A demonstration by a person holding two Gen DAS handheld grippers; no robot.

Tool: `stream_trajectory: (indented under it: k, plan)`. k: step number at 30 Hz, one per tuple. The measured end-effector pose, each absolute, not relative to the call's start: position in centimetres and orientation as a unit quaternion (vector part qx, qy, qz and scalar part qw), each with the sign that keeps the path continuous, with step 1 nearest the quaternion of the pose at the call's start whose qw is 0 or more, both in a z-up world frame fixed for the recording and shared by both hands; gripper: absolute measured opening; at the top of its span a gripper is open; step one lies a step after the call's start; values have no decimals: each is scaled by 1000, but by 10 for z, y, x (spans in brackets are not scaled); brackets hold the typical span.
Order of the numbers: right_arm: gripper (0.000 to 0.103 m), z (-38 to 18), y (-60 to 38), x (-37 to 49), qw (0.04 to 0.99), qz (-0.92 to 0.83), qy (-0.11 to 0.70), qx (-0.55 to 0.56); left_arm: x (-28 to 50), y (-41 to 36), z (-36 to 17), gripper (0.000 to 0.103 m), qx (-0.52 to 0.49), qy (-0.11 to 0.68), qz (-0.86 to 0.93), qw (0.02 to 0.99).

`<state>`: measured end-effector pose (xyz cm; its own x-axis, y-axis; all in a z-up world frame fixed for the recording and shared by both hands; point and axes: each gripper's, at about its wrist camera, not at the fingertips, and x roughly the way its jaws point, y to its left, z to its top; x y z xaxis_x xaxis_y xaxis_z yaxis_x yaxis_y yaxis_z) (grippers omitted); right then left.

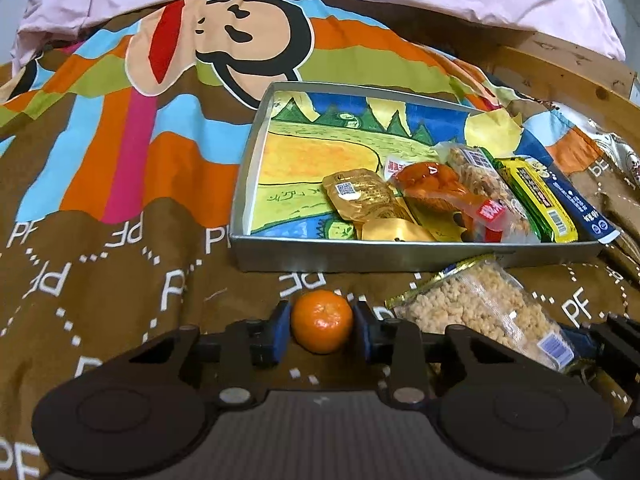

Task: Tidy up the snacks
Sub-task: 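Close the right tool on the rice-crisp bar while the left tool closes on the orange ball, then lift the orange ball and rice-crisp bar and carry both over the tray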

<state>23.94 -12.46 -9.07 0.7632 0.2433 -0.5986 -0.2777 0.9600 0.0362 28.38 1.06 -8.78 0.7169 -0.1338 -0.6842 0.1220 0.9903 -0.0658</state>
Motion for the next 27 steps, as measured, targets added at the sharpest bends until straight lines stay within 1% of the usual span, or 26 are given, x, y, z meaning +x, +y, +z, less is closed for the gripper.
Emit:
stream_trajectory:
  k: [7, 11, 16, 22, 27]
  plan:
    - [72, -83, -130, 220, 940, 139, 301, -74, 262, 2, -69, 36, -10, 378, -55, 924]
    - [72, -76, -132, 205, 946, 133, 273, -113, 253, 1, -51, 36, -35, 374, -44, 926]
    - [72, -61, -133, 185, 953, 133, 224, -152, 242, -3, -26, 36, -43, 354, -36, 934]
    - [72, -34, -141, 177, 967, 131, 166, -138, 242, -9, 0, 36, -41, 326, -30, 944]
    - [72, -20, -148, 204, 975, 128, 136, -119, 263, -14, 16, 36, -42, 302, -25, 952]
